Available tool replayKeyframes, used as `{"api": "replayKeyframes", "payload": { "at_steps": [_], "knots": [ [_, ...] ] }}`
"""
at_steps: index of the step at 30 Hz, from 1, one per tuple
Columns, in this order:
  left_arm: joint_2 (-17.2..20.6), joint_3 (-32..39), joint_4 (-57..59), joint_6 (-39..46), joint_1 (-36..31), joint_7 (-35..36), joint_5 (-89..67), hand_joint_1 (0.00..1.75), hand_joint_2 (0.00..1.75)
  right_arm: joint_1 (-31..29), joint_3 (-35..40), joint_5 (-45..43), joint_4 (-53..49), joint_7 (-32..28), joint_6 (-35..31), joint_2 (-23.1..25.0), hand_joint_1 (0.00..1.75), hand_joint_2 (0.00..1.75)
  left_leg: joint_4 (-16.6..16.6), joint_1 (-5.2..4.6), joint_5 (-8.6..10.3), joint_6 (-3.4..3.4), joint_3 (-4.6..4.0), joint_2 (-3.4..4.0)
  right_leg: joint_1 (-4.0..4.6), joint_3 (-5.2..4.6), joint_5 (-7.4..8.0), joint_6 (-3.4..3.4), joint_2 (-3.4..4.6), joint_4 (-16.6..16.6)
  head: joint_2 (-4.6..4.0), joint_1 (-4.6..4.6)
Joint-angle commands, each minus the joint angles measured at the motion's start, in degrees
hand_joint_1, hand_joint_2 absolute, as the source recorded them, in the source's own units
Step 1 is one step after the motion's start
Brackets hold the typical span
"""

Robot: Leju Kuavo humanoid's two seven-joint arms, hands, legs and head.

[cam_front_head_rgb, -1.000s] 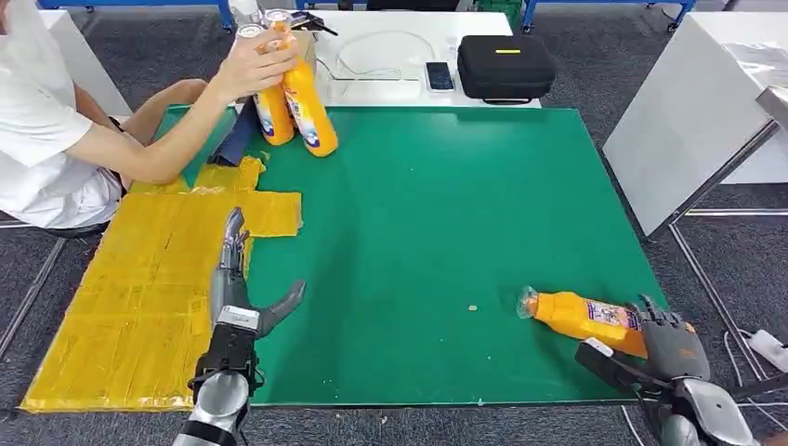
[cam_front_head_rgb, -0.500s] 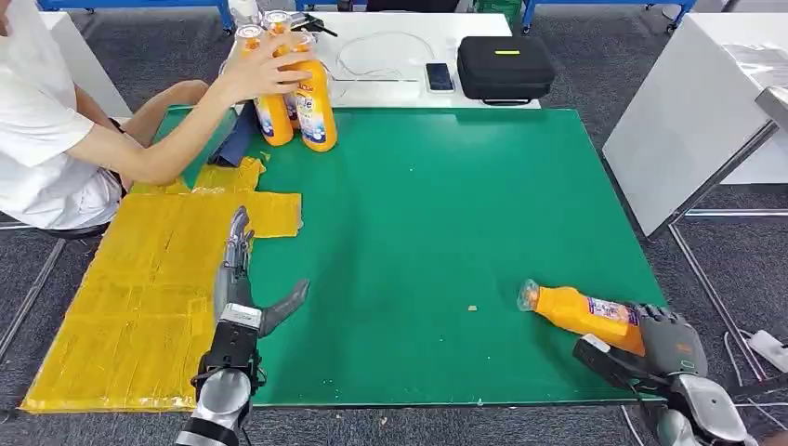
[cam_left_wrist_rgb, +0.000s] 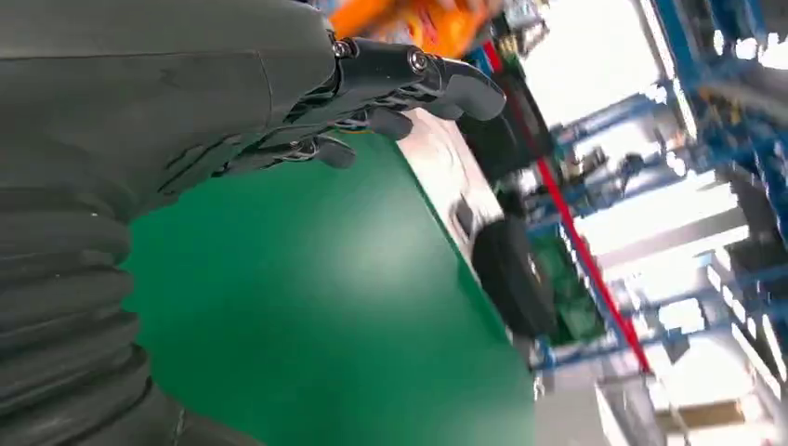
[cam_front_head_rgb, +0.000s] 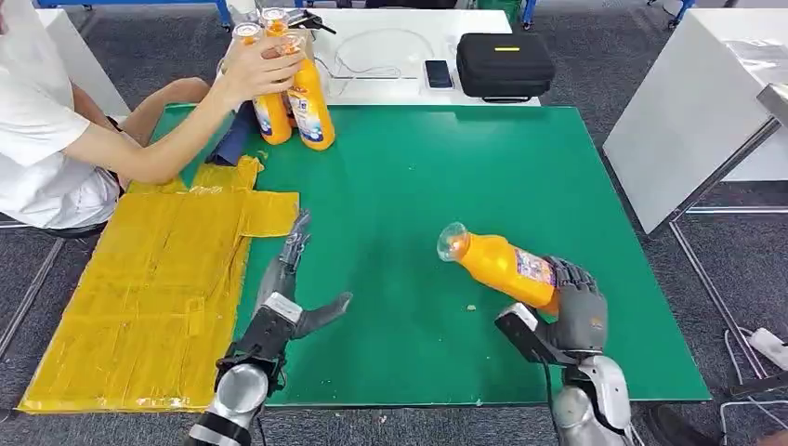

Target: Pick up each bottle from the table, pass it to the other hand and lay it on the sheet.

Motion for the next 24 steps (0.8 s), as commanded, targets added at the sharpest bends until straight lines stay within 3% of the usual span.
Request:
{"api": "replayKeyframes", "payload": {
  "at_steps": [1, 5, 7, 8, 12, 19, 24],
  "knots": [
    [2.9, -4.5, 6.2, -1.4, -4.1, 1.2, -0.1, 0.0, 1.75, -3.9, 2.8, -2.9, -0.6, -1.2, -1.4, 5.3, 1.75, 1.75, 0.0, 0.05, -0.08, -0.18, 0.14, -0.08, 0.0, 0.12, -0.06, -0.1, 0.11, 0.0, 0.02, 0.0],
    [3.2, -4.9, 6.5, -2.1, -4.4, 1.5, 0.0, 0.0, 1.75, -3.7, 2.3, -6.9, -1.1, -3.1, -1.1, 5.8, 1.75, 1.75, 0.0, 0.01, -0.07, -0.16, 0.07, -0.13, -0.04, 0.09, -0.06, -0.09, 0.09, 0.0, 0.0, -0.02],
    [2.9, -5.4, 7.7, -2.9, -5.6, 1.9, 0.3, 0.0, 1.75, -4.3, 2.7, -13.7, -1.4, -5.2, 2.9, 8.0, 1.75, 1.75, 0.1, 0.09, -0.3, -0.37, 0.35, -0.22, 0.0, 0.36, -0.25, -0.23, 0.19, 0.1, 0.02, -0.02],
    [2.8, -5.5, 8.1, -3.5, -6.0, 2.2, 0.6, 0.0, 1.75, -4.4, 3.2, -14.9, -1.2, -5.6, 4.2, 8.5, 1.75, 1.75, 0.0, 0.01, -0.07, -0.17, -0.01, -0.15, -0.03, 0.02, -0.05, -0.1, 0.08, 0.0, 0.0, -0.02],
    [2.4, -6.6, 9.1, -6.2, -7.8, 2.5, 2.0, 0.0, 1.75, -6.4, 7.5, -20.0, 2.6, -6.5, 9.4, 12.3, 1.75, 1.75, 0.1, 0.06, -0.14, -0.24, 0.02, 0.02, 0.01, 0.01, -0.05, -0.14, 0.27, 0.1, 0.0, -0.02],
    [1.7, -9.1, 7.4, -8.1, -8.9, 2.5, 4.6, 0.0, 1.75, -10.4, 13.3, -24.1, 12.1, -7.9, 12.9, 15.4, 1.75, 1.75, 0.0, 0.1, -0.08, -0.27, 0.03, -0.06, 0.07, 0.03, -0.06, -0.12, 0.14, 0.0, 0.0, 0.0],
    [1.8, -9.1, 7.2, -8.1, -9.0, 2.6, 4.7, 0.0, 1.75, -10.7, 13.6, -24.2, 12.4, -8.0, 12.9, 15.6, 1.75, 1.75, 0.1, 0.1, -0.09, -0.27, 0.01, -0.15, 0.05, 0.03, -0.1, -0.12, 0.07, 0.0, 0.02, 0.0]
  ]
}}
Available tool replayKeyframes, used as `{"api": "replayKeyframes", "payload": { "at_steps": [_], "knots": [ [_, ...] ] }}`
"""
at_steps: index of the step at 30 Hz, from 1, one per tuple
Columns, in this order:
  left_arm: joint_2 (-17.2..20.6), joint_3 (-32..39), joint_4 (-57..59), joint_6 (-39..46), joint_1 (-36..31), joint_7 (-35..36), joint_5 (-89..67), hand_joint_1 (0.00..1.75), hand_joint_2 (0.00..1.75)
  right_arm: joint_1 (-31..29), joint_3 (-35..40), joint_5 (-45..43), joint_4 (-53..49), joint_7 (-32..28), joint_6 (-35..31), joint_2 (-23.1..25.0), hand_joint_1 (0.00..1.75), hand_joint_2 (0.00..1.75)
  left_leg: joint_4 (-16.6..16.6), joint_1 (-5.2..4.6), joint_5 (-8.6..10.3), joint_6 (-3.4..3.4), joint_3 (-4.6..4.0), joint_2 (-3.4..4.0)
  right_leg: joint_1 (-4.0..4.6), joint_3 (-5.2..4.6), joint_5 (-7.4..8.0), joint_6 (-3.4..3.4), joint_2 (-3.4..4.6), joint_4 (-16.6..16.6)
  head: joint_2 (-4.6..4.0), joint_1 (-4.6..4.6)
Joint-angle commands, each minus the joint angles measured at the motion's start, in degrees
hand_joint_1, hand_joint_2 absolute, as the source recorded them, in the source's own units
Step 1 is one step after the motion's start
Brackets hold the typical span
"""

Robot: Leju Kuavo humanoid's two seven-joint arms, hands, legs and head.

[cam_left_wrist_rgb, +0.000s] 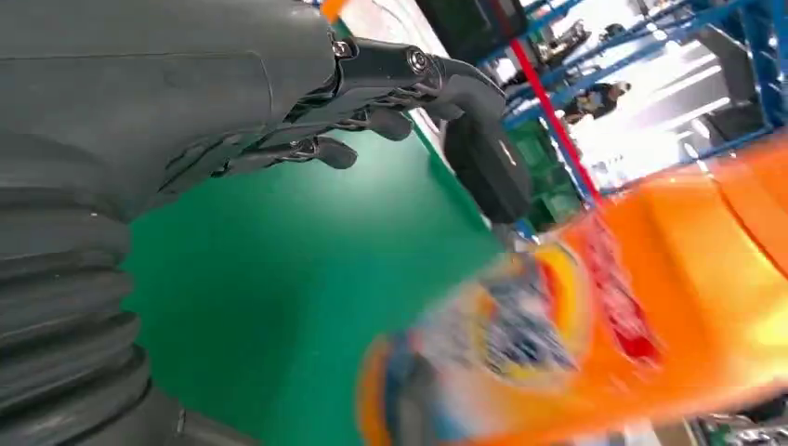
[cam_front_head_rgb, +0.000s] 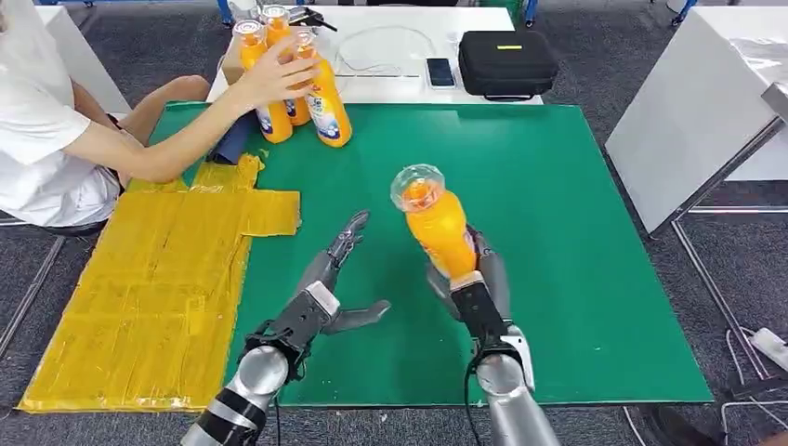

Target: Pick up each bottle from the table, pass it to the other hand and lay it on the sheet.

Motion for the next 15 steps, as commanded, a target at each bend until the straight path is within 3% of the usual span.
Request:
{"api": "replayKeyframes", "payload": {
  "at_steps": [1, 10, 15],
  "knots": [
    [1.2, -2.4, 2.6, -0.4, -2.8, 0.3, 0.7, 0.0, 1.75, -4.5, 3.7, -0.8, 9.0, -0.4, 0.3, 1.9, 1.75, 1.75, 0.0, 0.07, -0.13, -0.16, 0.24, -0.05, 0.03, 0.24, -0.07, -0.09, 0.12, 0.0, -0.02, 0.0],
    [1.3, -2.5, 2.6, -0.4, -2.8, 0.3, 0.8, 0.0, 1.75, -4.5, 3.8, -0.9, 9.0, -0.4, 0.3, 1.7, 1.75, 1.75, 0.0, 0.04, -0.08, -0.15, 0.16, -0.11, 0.01, 0.17, -0.05, -0.09, 0.05, 0.0, -0.02, 0.0],
    [1.0, -2.4, 2.5, -1.0, -3.7, 0.2, 2.6, 0.0, 1.75, -6.0, 7.7, -0.8, 12.4, -0.8, 2.5, 3.4, 1.75, 1.75, 0.1, 0.08, -0.16, -0.2, 0.23, -0.1, 0.04, 0.23, -0.1, -0.12, 0.11, 0.0, -0.02, 0.0]
  ]
}}
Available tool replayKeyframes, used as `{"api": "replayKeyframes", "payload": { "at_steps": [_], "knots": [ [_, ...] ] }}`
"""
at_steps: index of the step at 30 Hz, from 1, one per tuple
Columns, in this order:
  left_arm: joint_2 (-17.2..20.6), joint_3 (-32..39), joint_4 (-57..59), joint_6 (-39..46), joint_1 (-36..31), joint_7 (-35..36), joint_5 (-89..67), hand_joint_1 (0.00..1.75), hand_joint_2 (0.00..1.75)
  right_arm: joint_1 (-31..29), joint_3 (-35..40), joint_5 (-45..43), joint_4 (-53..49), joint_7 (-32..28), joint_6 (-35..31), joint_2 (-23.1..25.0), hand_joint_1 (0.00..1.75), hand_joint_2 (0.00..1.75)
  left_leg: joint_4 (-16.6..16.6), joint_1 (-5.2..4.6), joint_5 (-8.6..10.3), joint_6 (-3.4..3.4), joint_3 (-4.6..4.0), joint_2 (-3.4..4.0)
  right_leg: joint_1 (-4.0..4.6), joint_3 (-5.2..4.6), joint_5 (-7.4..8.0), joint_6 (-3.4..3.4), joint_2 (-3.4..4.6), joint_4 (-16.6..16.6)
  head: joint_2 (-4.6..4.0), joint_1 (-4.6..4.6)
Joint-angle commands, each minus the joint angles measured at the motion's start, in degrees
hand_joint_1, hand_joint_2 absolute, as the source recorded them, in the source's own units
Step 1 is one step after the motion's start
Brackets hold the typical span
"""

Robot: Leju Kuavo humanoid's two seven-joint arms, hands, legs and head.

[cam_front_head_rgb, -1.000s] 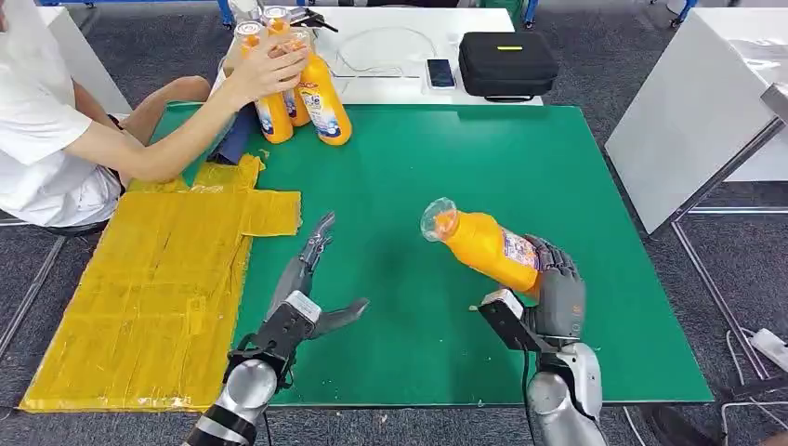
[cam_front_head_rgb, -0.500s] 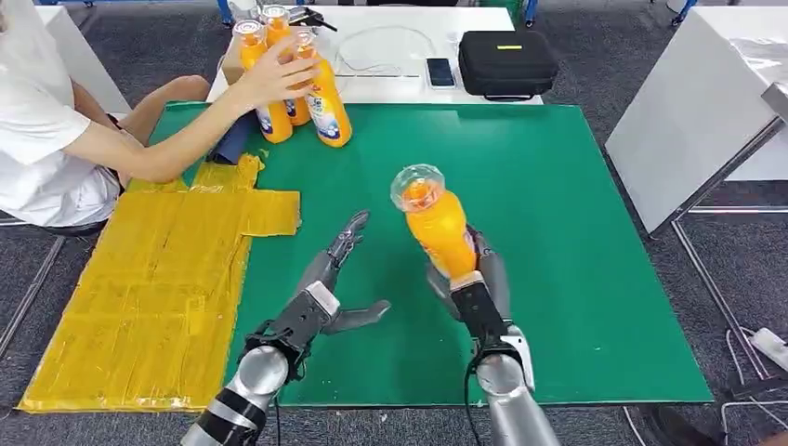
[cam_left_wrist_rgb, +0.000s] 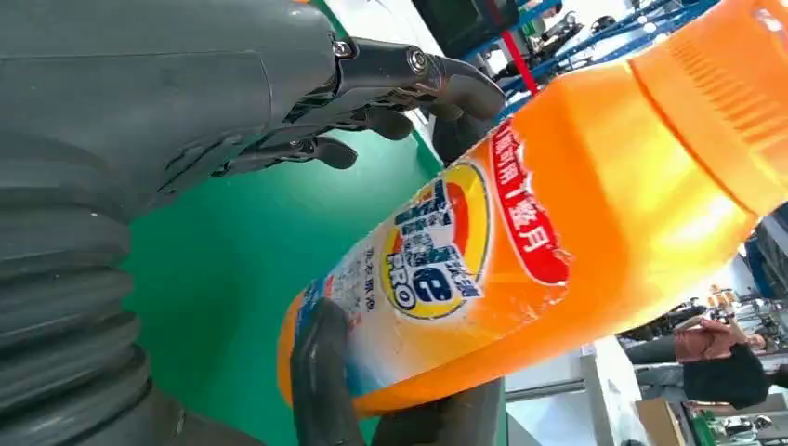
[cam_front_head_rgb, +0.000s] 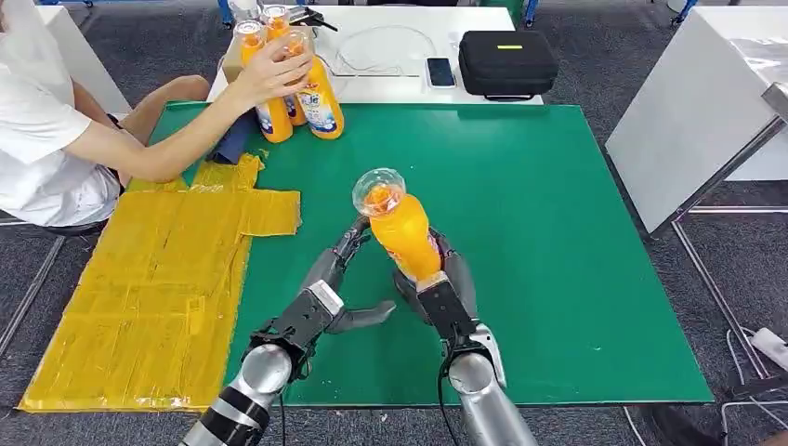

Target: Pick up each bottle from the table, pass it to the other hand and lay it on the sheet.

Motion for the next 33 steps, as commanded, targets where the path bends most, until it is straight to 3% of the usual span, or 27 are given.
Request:
{"api": "replayKeyframes", "payload": {
  "at_steps": [1, 10, 17, 28, 29, 30, 33],
  "knots": [
    [1.1, -1.4, 2.5, -0.7, -3.4, 0.3, 2.0, 0.0, 1.75, -4.5, 5.2, -0.1, 8.2, -0.4, 2.3, 1.4, 1.75, 1.75, 0.1, 0.1, -0.21, -0.24, 0.35, -0.05, 0.04, 0.33, -0.15, -0.14, 0.17, 0.1, 0.02, 0.0],
    [0.5, 1.3, 1.2, -1.2, -3.7, 0.0, 9.0, 0.0, 1.75, -5.5, 11.5, -0.2, 17.5, -1.5, 2.1, 3.2, 1.75, 1.75, 0.0, 0.11, -0.16, -0.2, 0.32, -0.03, 0.06, 0.3, -0.1, -0.12, 0.14, 0.0, 0.0, 0.02],
    [0.2, 3.2, 4.5, 0.1, -5.0, 0.0, 10.6, 0.0, 1.75, -5.0, 18.4, 5.6, 18.8, -1.2, -0.9, 4.0, 1.75, 1.75, 0.0, 0.11, -0.13, -0.17, 0.23, 0.02, 0.06, 0.21, -0.08, -0.12, 0.17, 0.0, 0.0, 0.02],
    [-0.3, 4.4, 6.1, 0.6, -5.6, 0.0, 11.5, 0.0, 1.75, -5.7, 18.5, 4.8, 19.8, -0.8, -0.7, 3.8, 1.75, 1.75, 0.0, 0.06, -0.05, -0.12, 0.12, -0.08, 0.03, 0.1, -0.06, -0.09, 0.01, 0.0, 0.0, 0.0],
    [-0.4, 4.7, 6.4, 0.7, -5.7, -0.1, 11.9, 0.28, 1.75, -5.8, 18.5, 4.7, 20.2, -0.8, -0.9, 3.8, 1.75, 1.75, 0.0, 0.11, -0.15, -0.2, 0.28, -0.14, 0.05, 0.27, -0.14, -0.13, 0.03, 0.0, 0.0, 0.02],
    [-0.7, 5.6, 6.6, 0.9, -5.7, -0.3, 12.7, 1.75, 1.75, -5.9, 18.5, 4.5, 20.5, -0.8, -1.0, 3.8, 1.75, 1.75, 0.0, 0.11, -0.09, -0.15, 0.16, -0.12, 0.06, 0.16, -0.09, -0.1, 0.0, 0.0, 0.0, 0.02],
    [-0.8, 6.5, 7.1, 0.5, -5.8, -0.6, 14.3, 1.75, 1.75, -6.1, 18.7, 4.1, 21.7, -1.0, -1.7, 3.8, 1.75, 1.75, 0.0, 0.1, -0.09, -0.16, 0.2, -0.13, 0.05, 0.19, -0.09, -0.11, 0.0, 0.0, 0.0, 0.02]
  ]
}}
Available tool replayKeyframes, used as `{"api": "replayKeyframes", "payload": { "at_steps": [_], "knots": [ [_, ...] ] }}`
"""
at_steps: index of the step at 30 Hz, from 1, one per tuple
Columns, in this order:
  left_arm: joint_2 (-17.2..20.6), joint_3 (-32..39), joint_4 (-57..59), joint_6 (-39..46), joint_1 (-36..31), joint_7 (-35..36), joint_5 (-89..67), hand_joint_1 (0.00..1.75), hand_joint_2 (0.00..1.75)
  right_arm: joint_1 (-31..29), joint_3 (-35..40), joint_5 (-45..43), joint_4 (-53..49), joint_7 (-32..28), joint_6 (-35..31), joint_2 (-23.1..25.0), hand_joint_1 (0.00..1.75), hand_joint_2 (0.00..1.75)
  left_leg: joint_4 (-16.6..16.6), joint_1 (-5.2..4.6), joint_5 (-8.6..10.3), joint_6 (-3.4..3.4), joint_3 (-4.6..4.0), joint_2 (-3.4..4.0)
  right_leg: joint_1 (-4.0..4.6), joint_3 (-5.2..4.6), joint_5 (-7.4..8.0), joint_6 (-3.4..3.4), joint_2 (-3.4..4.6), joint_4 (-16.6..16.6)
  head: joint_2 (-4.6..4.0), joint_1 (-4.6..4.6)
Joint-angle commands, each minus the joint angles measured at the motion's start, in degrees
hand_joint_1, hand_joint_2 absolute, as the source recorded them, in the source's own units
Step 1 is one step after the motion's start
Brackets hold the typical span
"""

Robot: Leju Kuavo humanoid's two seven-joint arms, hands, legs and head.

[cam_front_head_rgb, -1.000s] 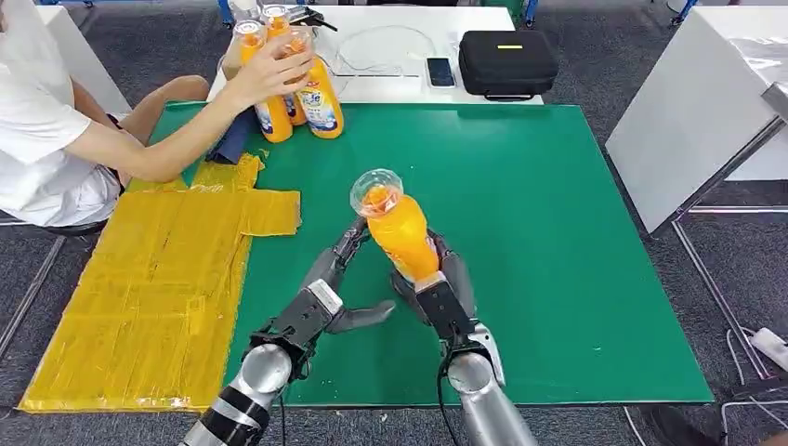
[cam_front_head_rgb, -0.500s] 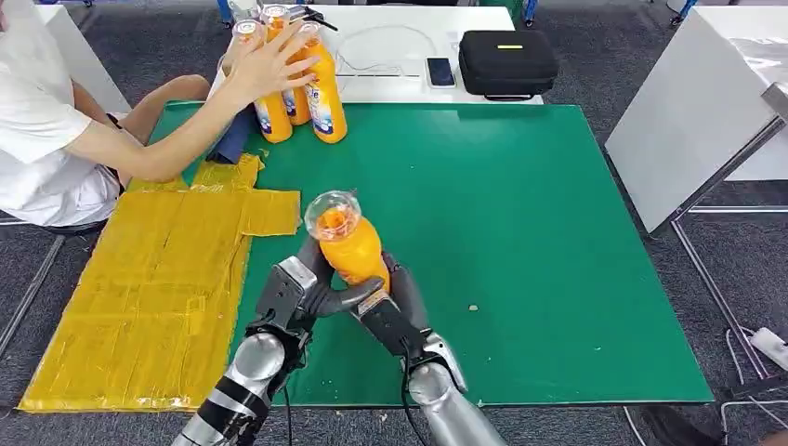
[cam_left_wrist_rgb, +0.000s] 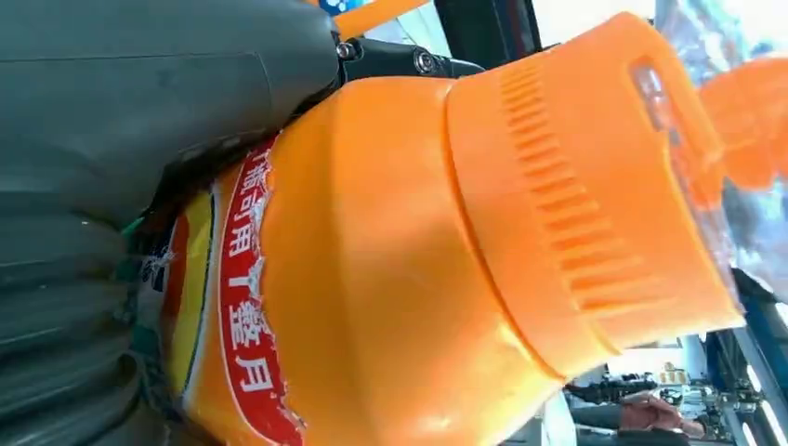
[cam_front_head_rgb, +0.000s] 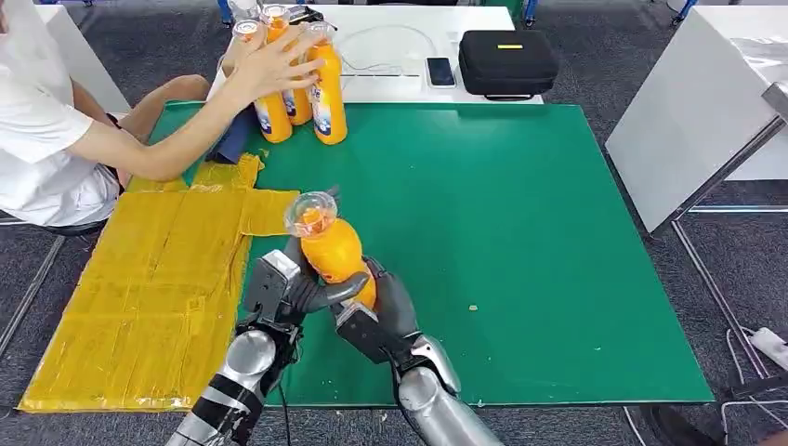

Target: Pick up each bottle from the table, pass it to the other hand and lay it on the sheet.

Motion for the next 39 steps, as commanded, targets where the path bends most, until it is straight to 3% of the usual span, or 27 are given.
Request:
{"api": "replayKeyframes", "payload": {
  "at_steps": [1, 10, 19, 20, 21, 27, 29, 33, 36, 39],
  "knots": [
    [-0.7, 2.8, 6.3, -0.1, -4.3, -0.3, 3.3, 1.75, 1.75, -1.9, 5.2, -0.4, 7.4, -0.7, -1.1, 0.1, 1.75, 1.75, 0.0, 0.07, -0.04, -0.11, 0.14, -0.1, 0.04, 0.16, -0.03, -0.07, 0.0, 0.0, 0.0, -0.02],
    [-0.9, 3.0, 6.9, 0.1, -4.6, -0.5, 3.8, 1.75, 1.75, -2.2, 4.6, -1.9, 7.5, -1.3, -1.1, 0.0, 1.75, 1.75, 0.0, 0.07, -0.06, -0.12, 0.15, -0.14, 0.04, 0.16, -0.06, -0.07, -0.03, 0.0, 0.0, -0.02],
    [0.8, 2.1, 4.3, 2.7, -3.2, -1.3, -0.8, 1.75, 1.75, 0.1, 1.2, -3.9, -0.6, -1.6, -1.5, -3.1, 1.75, 1.75, 0.0, 0.06, -0.04, -0.11, 0.13, -0.19, 0.03, 0.14, -0.06, -0.06, -0.08, 0.0, 0.0, -0.02],
    [1.2, 1.9, 3.4, 3.6, -2.7, -1.4, -2.8, 1.75, 1.75, 1.2, 0.0, -4.2, -3.8, -1.7, -1.8, -3.8, 1.62, 1.75, 0.0, 0.08, -0.11, -0.17, 0.25, -0.25, 0.03, 0.27, -0.12, -0.09, -0.08, 0.0, 0.0, 0.0],
    [1.5, 2.0, 2.9, 4.4, -2.5, -1.5, -3.9, 1.75, 1.75, 1.9, -0.7, -4.3, -5.8, -1.7, -1.8, -4.4, 0.0, 1.75, 0.0, 0.09, -0.09, -0.16, 0.22, -0.26, 0.05, 0.25, -0.11, -0.09, -0.1, 0.0, 0.0, 0.0],
    [7.0, 3.8, -1.5, 19.3, -2.2, 0.2, -25.3, 1.75, 1.75, 9.9, -4.3, -4.6, -24.7, -1.7, -1.0, -8.0, 0.0, 1.75, 0.0, 0.06, -0.09, -0.15, 0.16, -0.2, 0.02, 0.18, -0.1, -0.08, -0.05, 0.0, 0.02, 0.0],
    [9.2, 4.6, -0.3, 26.5, -3.5, 3.9, -38.8, 1.75, 1.75, 11.8, -4.8, -4.7, -29.0, -2.3, -0.9, -8.8, 0.0, 1.75, 0.0, 0.07, -0.12, -0.17, 0.19, -0.21, 0.03, 0.22, -0.12, -0.1, -0.05, 0.0, 0.02, 0.0],
    [10.2, 5.8, 3.7, 28.9, -6.0, 6.0, -45.4, 1.75, 1.75, 13.2, -4.7, -4.7, -32.5, -2.6, -0.5, -9.6, 0.0, 1.75, 0.0, 0.08, -0.08, -0.17, 0.14, -0.22, 0.05, 0.15, -0.1, -0.1, -0.08, 0.0, 0.0, -0.02],
    [10.8, 5.9, 8.7, 33.6, -8.3, 10.5, -56.6, 1.75, 1.75, 13.3, -4.3, -4.5, -33.3, -3.3, -0.6, -10.0, 0.0, 1.75, 0.0, 0.09, -0.09, -0.17, 0.2, -0.19, 0.04, 0.19, -0.11, -0.11, -0.04, 0.0, 0.02, -0.02],
    [12.8, 6.0, 15.0, 36.0, -11.6, 21.5, -78.9, 1.75, 1.75, 13.1, -4.2, -5.6, -34.5, -4.3, -0.8, -10.6, 0.0, 1.75, 0.0, 0.08, -0.09, -0.16, 0.24, -0.19, 0.03, 0.21, -0.14, -0.16, -0.05, 0.0, 0.0, -0.02]
  ]
}}
